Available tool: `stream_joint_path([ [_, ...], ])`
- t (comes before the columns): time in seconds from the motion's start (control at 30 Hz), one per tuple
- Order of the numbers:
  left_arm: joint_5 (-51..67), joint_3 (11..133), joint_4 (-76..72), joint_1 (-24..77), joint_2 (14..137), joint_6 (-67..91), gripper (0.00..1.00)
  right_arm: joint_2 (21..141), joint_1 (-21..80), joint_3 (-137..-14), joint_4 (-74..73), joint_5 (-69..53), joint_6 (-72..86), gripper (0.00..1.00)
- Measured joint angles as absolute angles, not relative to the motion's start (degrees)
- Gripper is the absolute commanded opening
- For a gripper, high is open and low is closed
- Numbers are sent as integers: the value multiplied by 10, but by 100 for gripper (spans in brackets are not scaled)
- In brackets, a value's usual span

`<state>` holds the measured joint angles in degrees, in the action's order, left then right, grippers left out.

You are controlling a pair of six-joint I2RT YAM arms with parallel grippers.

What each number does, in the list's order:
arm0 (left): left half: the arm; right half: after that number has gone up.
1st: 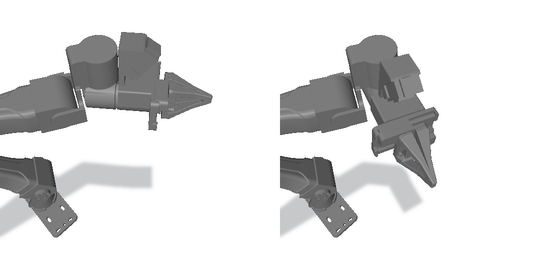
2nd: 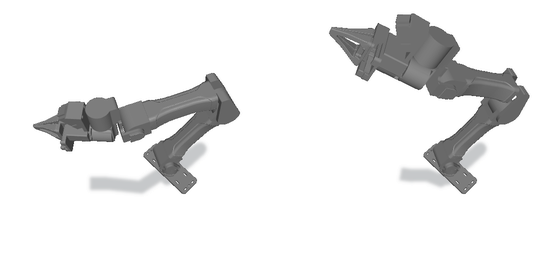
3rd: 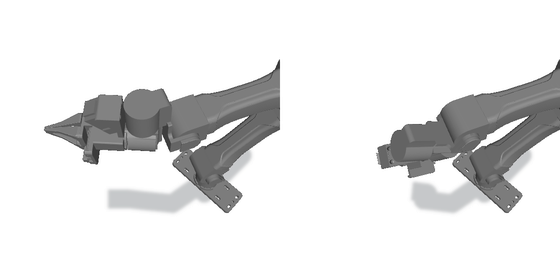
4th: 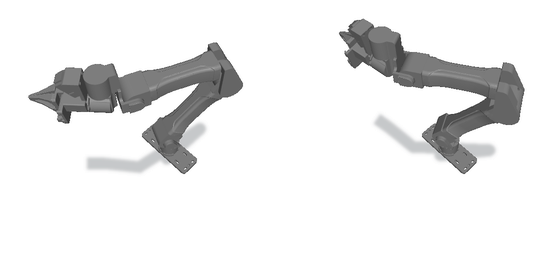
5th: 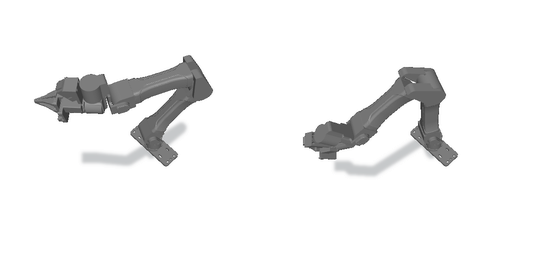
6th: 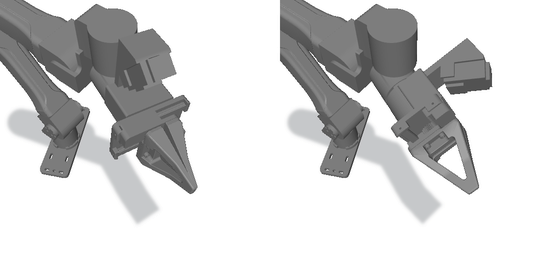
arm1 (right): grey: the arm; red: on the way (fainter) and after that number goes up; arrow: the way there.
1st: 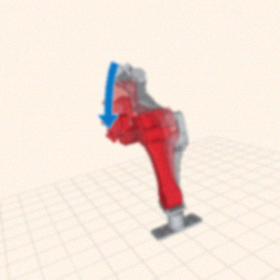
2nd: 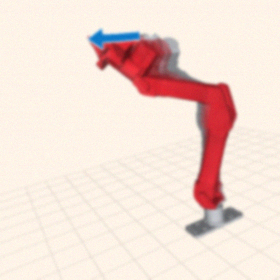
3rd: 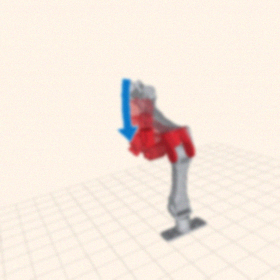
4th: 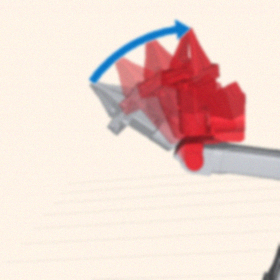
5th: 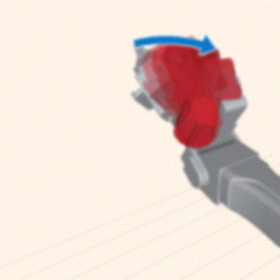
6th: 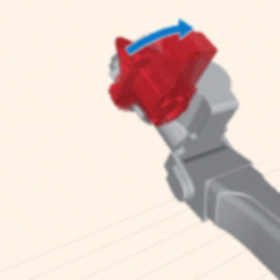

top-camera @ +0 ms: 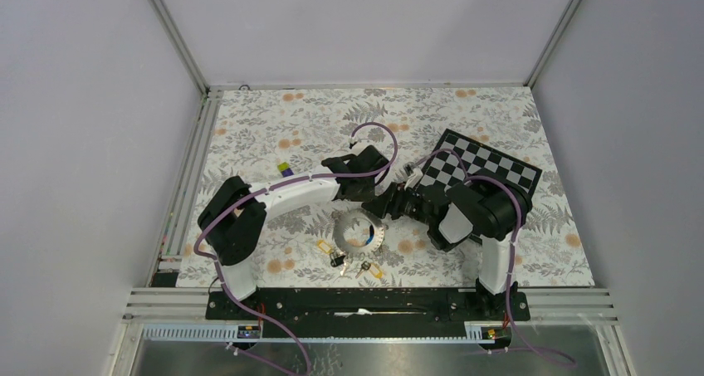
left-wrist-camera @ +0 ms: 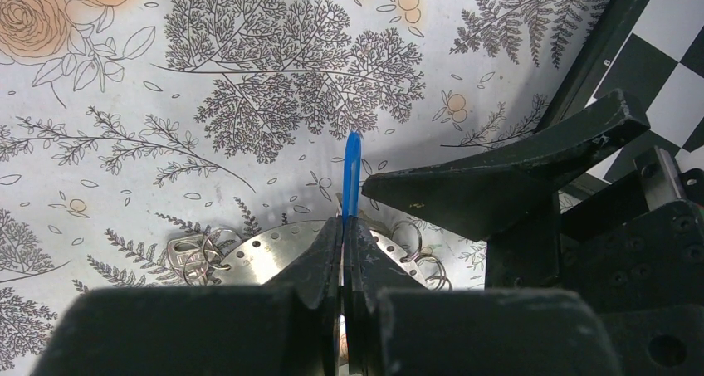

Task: Remove the keys from the keyring

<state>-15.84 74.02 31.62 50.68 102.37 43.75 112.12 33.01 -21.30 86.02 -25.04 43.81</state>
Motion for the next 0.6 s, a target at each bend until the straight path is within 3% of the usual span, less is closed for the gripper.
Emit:
stream_joint_path([
  [0.6, -161, 741, 316, 505, 1024, 437, 0, 1143, 331, -245, 840, -251, 427, 57],
])
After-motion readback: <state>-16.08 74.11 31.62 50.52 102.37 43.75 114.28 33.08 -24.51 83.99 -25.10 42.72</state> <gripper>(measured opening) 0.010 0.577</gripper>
